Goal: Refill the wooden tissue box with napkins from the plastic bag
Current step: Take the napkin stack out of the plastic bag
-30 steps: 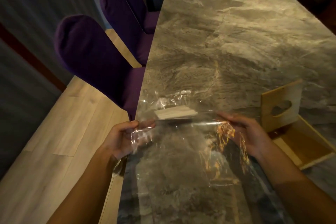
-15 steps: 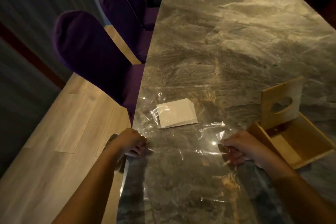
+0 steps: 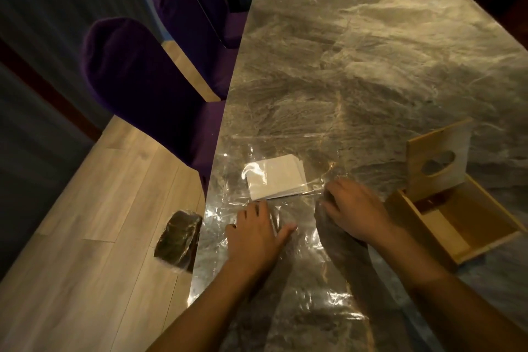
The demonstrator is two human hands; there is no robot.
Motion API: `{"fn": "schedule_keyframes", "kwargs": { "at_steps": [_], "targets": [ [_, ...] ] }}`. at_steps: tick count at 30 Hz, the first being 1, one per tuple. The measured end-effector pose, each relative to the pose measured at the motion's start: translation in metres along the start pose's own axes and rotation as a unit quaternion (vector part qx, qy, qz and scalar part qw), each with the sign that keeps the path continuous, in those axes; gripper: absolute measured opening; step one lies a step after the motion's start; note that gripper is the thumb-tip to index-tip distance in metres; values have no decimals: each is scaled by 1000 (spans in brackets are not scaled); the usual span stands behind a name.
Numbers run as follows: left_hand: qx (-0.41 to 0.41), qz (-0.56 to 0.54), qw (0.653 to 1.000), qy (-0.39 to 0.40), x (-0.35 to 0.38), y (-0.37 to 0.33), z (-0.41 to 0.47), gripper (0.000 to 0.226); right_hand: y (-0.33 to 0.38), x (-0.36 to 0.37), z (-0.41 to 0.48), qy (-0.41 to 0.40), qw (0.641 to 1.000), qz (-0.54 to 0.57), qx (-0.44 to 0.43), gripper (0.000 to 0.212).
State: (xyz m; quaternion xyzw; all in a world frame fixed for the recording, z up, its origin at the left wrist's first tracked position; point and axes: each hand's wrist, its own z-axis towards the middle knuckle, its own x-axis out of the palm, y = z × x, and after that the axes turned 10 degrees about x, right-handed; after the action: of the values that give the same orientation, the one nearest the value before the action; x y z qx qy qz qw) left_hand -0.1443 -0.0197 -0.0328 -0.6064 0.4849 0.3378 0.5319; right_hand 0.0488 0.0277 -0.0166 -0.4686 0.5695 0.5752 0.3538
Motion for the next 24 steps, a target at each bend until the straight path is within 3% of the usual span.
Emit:
{"fn": "schedule_keyframes", "kwargs": {
  "at_steps": [4, 8, 12, 16, 19, 22, 24],
  "targets": [
    [15, 36, 999, 24, 3, 3, 3, 87, -3, 15, 4, 54, 996, -59, -26, 47],
    [43, 37, 995, 79, -6, 16, 8, 86, 0, 20, -12, 70, 990, -113, -48, 51],
    [45, -7, 991, 125, -17, 40, 26, 70, 10, 32, -39, 46, 983, -147, -98, 45],
    [-1, -18, 997, 76, -20, 47, 35, 41, 29, 42, -64, 39, 979, -149, -131, 39],
    [-7, -19, 999, 41, -17, 42, 36, 57, 47, 42, -80, 30, 976, -142, -162, 30],
    [19, -15, 999, 48, -16, 40, 33, 78, 58, 32, -80, 92, 976, -122, -156, 40],
    [29, -7, 998, 61, -19, 41, 30, 87, 54, 30, -75, 92, 978, -100, -159, 39]
  ]
}}
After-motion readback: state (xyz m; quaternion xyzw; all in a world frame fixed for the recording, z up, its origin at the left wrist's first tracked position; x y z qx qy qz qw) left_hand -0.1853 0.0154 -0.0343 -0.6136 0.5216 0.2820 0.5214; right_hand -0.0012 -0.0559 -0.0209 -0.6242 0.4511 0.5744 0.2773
